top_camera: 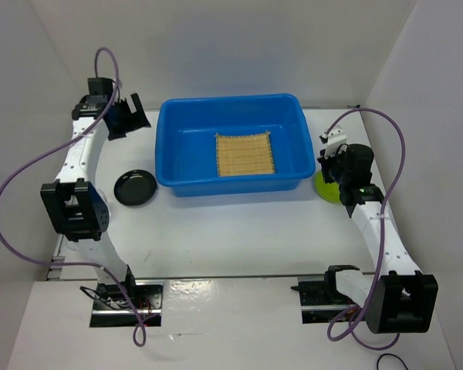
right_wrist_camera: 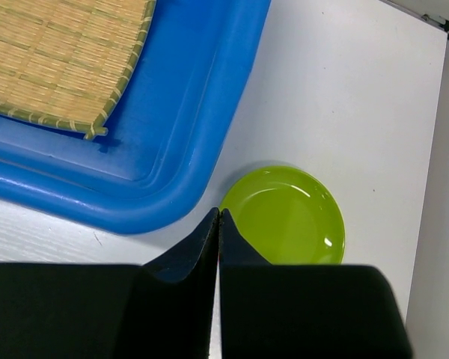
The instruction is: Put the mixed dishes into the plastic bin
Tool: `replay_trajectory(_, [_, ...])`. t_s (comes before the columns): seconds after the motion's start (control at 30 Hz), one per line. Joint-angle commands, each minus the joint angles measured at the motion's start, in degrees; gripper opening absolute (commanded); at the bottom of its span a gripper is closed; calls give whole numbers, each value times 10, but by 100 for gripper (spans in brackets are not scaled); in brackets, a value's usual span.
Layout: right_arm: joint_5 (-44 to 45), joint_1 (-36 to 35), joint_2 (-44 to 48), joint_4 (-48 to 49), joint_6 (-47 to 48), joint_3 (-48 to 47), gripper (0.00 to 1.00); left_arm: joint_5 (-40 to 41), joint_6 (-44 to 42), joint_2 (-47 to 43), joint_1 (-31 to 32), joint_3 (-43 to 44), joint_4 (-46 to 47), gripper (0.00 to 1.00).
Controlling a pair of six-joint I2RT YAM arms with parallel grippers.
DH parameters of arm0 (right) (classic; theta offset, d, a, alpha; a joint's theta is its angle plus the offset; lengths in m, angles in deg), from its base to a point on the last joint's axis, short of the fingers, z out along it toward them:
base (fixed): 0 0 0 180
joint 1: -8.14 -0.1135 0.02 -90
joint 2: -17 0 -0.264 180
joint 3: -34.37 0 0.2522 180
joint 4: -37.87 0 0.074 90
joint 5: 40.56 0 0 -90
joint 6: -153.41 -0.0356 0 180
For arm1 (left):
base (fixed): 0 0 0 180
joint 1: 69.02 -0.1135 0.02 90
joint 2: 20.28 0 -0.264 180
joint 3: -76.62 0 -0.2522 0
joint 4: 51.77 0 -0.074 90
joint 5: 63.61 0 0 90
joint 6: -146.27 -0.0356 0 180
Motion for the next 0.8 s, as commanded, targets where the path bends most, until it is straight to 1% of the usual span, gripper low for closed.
replay_trajectory(0.0, [-13, 4, -2, 19, 7, 3, 4, 41, -29, 20, 9, -38, 5, 100])
replay_trajectory(0.03, [-13, 4, -2, 19, 7, 3, 5, 52, -29, 20, 9, -71, 10, 100])
replay_trajectory(0.1, [-19, 4, -2, 19, 12, 3, 5, 59, -35, 2, 9, -104, 34, 100])
replay_trajectory(0.17, [-26, 4, -2, 13, 12, 3, 5, 71, -35, 2, 9, -125, 40, 100])
replay_trajectory(0.23, [-32, 4, -2, 7, 12, 3, 5, 71, -35, 11, 3, -125, 34, 100])
replay_trajectory(0.27, [-32, 4, -2, 7, 12, 3, 5, 50, -35, 23, -2, -125, 34, 100])
replay_trajectory(0.33, [-32, 4, -2, 7, 12, 3, 7, 44, -41, 28, -2, -125, 27, 100])
replay_trajectory(0.53, [-50, 4, 4, 2, 17, 3, 8, 67, -53, 47, -2, -133, 27, 100])
replay_trajectory(0.6, [-55, 4, 4, -3, 17, -3, 8, 88, -53, 53, -2, -139, 27, 100])
replay_trajectory(0.67, [-55, 4, 4, -3, 17, -3, 8, 103, -53, 71, -2, -139, 27, 100])
replay_trajectory(0.77, [-55, 4, -2, -9, 17, -3, 8, 103, -53, 93, -7, -161, 33, 100])
